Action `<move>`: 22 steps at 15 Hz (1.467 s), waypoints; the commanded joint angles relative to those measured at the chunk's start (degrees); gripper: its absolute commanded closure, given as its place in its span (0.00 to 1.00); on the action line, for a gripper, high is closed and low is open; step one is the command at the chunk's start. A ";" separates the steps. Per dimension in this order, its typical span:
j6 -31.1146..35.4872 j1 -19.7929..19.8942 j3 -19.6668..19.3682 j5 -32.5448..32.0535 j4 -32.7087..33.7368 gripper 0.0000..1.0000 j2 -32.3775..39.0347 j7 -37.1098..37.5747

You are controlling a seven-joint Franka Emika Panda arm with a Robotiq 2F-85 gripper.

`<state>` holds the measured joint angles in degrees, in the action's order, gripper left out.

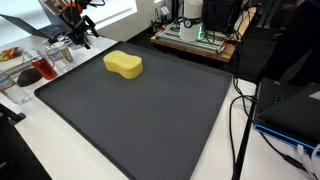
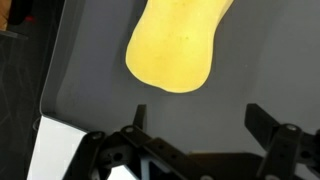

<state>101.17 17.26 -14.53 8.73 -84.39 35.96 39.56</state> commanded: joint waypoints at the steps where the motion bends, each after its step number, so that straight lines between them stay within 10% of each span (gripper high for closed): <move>1: 5.41 3.42 0.41 4.30 -4.28 0.00 -1.26 -7.46; 13: 22.49 8.42 2.04 11.96 -22.74 0.00 -8.30 -38.18; 22: 22.40 12.86 2.28 22.78 -30.78 0.00 -13.98 -54.16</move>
<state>122.62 28.05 -12.74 27.78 -111.13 25.23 -9.40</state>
